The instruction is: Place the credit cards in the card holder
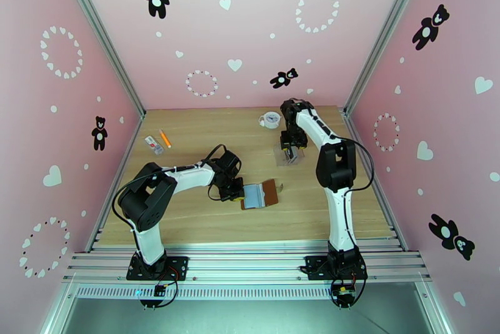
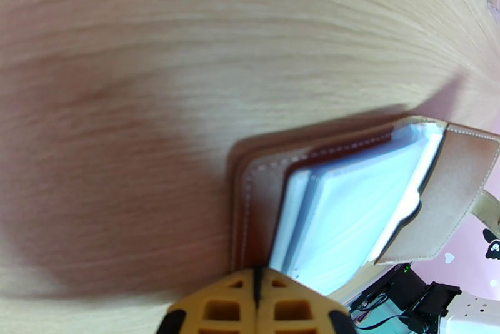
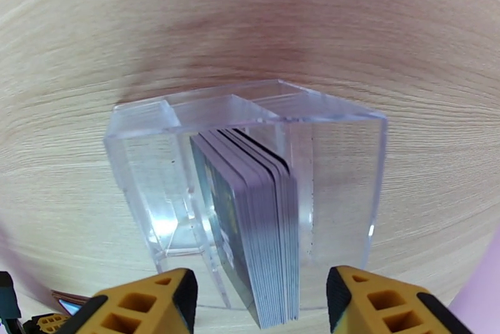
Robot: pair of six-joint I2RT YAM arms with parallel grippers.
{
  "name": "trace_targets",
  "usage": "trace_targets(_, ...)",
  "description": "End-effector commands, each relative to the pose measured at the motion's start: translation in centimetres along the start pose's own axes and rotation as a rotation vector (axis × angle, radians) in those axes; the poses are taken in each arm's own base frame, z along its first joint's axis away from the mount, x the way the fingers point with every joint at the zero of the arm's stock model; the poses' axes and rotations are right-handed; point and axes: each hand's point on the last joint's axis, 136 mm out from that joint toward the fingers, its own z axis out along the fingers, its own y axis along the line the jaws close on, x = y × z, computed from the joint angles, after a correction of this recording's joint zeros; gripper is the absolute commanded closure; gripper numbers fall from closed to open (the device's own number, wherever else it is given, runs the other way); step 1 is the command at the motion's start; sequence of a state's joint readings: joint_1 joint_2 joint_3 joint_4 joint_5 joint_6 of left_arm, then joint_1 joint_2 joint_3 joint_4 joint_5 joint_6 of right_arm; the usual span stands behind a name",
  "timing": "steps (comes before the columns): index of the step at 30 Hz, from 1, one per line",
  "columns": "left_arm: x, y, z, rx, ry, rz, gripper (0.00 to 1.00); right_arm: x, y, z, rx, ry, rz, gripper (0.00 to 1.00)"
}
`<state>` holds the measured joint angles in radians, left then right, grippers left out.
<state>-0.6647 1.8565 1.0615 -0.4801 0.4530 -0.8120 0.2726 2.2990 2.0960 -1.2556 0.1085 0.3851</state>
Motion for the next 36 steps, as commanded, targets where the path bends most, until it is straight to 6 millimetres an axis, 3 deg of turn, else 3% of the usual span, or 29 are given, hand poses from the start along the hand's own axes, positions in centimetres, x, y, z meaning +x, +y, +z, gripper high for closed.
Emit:
trace_targets(1,1.9,4.1,2.5,-0.152,0.056,-0.026,1.00,0.3,0.0,0.9,0.007,0.038,0.012,0.42)
trace_targets(9,2.0,4.3,2.6,-0.159,0.058,-0.022,1.00,0.5,2.2,1.0,-0.067,0.047,0.012,0.53)
trace_targets(21,1.9,4.3,2.5,-0.159,0.054,-0.018,1.00,1.6,7.6,-0.6,-0.121,0.030,-0.039,0.55)
trace_targets(29,2.0,4.4,2.3,-0.158,0.048,-0.021,1.00,1.0,7.0,-1.5,-0.081,-0.004,-0.030,0.52)
trace_targets(36,2.1,4.5,2.4,-0.159,0.049,-0.020,1.00,1.0,6.1,-0.3,-0.024,0.025,-0.030,0.51)
